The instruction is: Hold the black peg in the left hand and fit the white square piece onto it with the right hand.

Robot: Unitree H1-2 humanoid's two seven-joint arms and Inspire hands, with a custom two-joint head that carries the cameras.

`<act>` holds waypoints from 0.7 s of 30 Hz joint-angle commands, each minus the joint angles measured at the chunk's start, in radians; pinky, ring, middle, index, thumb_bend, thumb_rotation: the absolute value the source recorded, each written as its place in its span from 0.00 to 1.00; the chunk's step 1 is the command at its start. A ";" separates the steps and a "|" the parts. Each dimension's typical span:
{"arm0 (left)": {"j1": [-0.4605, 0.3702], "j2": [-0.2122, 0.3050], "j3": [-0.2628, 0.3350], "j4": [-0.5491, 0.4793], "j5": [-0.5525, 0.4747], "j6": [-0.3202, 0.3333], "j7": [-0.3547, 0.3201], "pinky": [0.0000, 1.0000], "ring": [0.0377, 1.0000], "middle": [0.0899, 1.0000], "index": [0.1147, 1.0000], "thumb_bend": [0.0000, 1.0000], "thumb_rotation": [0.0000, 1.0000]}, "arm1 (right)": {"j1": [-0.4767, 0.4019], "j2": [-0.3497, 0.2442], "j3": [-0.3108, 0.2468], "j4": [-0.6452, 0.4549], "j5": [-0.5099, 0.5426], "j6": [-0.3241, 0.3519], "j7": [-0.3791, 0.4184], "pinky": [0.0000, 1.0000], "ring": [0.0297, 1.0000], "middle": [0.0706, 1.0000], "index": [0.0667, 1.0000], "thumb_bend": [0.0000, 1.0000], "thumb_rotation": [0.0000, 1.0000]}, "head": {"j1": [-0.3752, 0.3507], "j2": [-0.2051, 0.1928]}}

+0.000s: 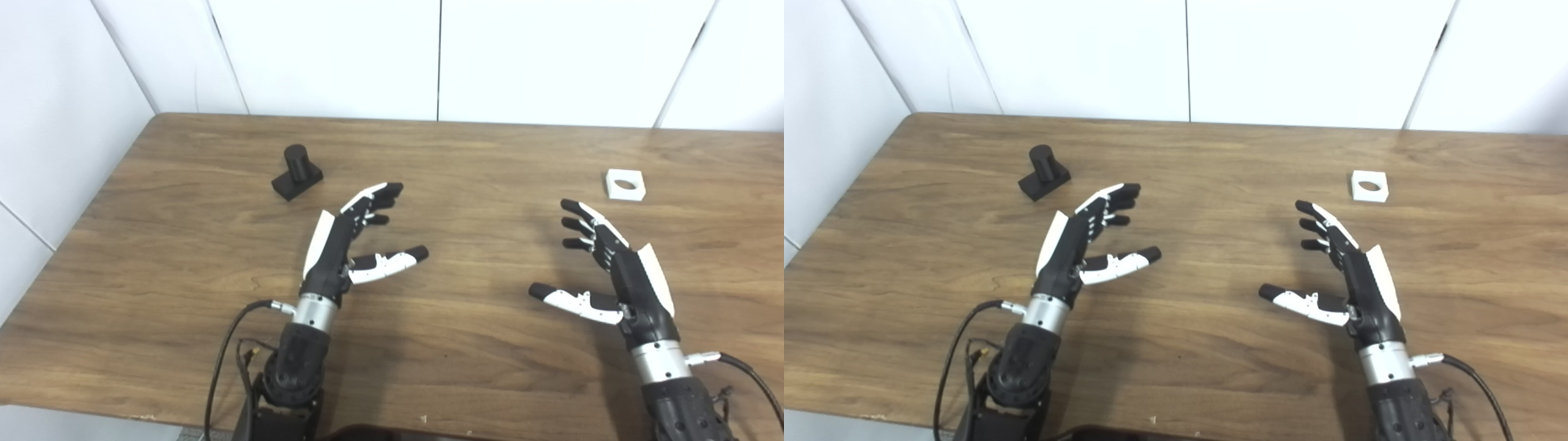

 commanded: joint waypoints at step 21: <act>-0.170 0.138 -0.005 0.019 0.378 0.108 0.138 0.65 0.80 0.82 0.73 0.78 0.22 | -0.040 -0.025 -0.018 -0.018 0.019 0.003 0.003 0.74 0.85 0.90 0.84 0.80 0.26 | 0.002 -0.004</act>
